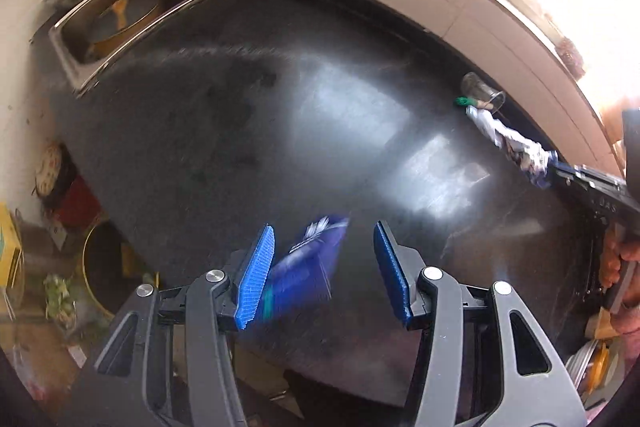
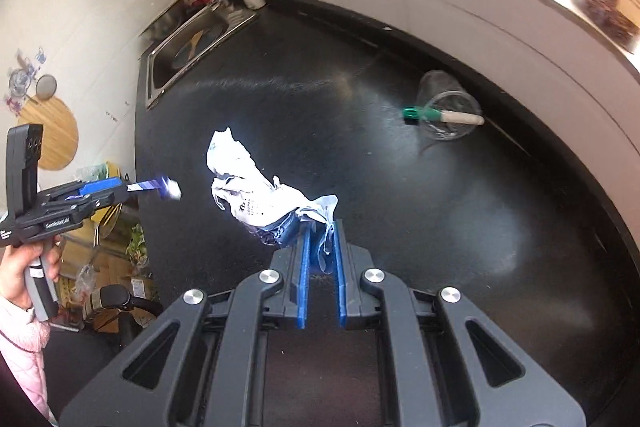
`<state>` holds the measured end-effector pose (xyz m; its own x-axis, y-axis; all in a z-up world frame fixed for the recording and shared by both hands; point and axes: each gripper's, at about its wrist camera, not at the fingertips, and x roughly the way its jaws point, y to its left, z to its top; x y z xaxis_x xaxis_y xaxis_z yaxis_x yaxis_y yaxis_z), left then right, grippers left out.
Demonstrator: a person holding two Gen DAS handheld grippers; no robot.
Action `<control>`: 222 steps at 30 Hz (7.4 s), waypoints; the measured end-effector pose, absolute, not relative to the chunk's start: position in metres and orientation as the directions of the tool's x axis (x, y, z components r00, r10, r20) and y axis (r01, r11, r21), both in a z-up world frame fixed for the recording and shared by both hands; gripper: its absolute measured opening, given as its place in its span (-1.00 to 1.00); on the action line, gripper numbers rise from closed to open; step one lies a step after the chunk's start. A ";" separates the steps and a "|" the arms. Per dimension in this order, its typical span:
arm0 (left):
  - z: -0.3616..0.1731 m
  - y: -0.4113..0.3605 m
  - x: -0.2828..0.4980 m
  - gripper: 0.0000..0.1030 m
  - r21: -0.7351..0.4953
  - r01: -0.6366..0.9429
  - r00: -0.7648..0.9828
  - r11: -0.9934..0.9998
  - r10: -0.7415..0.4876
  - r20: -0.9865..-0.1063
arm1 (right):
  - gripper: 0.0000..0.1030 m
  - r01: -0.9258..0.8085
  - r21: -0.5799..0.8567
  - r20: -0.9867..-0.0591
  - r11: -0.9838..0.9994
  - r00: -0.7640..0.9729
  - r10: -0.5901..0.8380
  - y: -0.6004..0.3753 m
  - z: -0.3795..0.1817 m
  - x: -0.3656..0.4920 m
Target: Collect trash
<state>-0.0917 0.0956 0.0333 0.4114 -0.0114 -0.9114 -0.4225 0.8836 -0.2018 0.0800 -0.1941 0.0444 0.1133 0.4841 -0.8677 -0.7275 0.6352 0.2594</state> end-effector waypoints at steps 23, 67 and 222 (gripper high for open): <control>0.047 0.153 -0.075 -0.62 -0.271 -0.314 0.417 0.910 -0.124 -0.900 | -0.78 -0.705 0.260 -0.882 0.660 0.105 0.460 -0.081 0.049 0.066; 0.008 0.024 0.050 -0.84 -0.177 -0.062 0.336 0.982 -0.146 -0.930 | -0.78 -0.354 0.271 -0.871 0.895 0.305 0.384 -0.302 0.063 0.102; -0.078 0.055 -0.099 0.00 -0.066 -0.235 0.366 0.970 0.025 -0.930 | 0.71 -0.381 0.066 -0.931 0.922 0.308 0.194 -0.189 -0.010 0.082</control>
